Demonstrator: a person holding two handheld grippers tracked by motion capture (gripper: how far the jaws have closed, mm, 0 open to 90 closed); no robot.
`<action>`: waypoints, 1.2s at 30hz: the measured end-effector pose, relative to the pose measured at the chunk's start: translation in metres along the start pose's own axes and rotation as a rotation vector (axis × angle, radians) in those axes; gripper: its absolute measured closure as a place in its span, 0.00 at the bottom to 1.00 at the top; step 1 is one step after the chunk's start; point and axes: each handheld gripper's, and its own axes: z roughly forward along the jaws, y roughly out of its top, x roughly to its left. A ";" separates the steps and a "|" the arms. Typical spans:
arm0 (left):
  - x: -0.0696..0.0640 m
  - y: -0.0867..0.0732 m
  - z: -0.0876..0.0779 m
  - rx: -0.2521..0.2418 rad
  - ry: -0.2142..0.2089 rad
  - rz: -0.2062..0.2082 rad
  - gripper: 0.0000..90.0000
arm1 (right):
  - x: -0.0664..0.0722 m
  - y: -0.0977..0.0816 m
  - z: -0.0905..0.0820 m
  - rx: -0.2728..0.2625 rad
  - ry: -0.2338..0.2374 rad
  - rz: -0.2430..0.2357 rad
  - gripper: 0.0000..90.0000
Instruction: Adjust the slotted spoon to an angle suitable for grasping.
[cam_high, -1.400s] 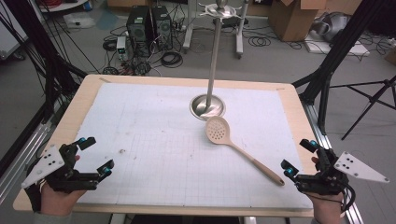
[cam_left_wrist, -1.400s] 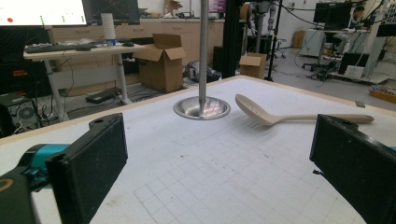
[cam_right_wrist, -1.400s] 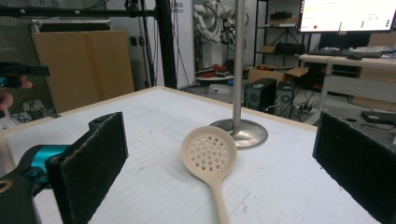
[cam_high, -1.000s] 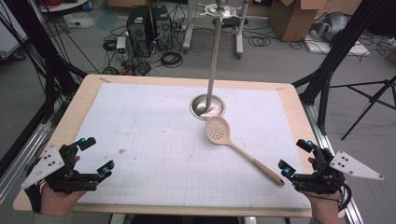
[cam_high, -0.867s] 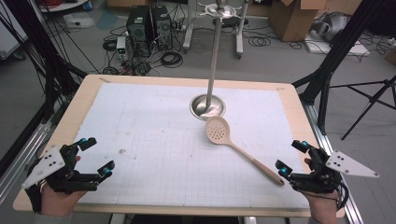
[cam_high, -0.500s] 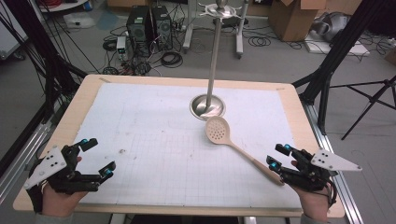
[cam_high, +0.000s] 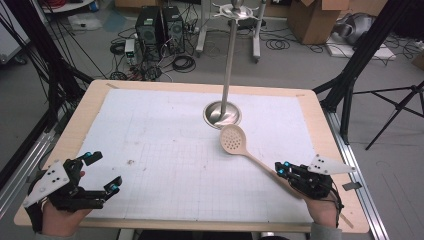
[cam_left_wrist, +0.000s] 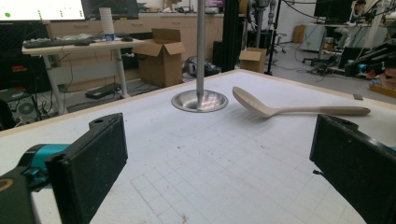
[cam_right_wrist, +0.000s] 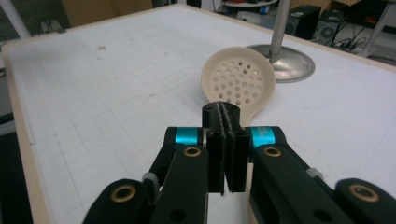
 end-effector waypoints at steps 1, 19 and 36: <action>0.000 0.000 0.000 -0.001 0.001 -0.001 0.05 | -0.001 -0.001 0.002 0.006 0.005 0.000 1.00; -0.001 -0.002 0.004 0.012 -0.008 -0.001 0.05 | -0.019 -0.033 0.018 0.176 0.061 0.065 1.00; -0.001 -0.003 0.005 0.018 -0.009 -0.005 0.05 | -0.025 -0.049 0.027 0.317 0.026 0.059 1.00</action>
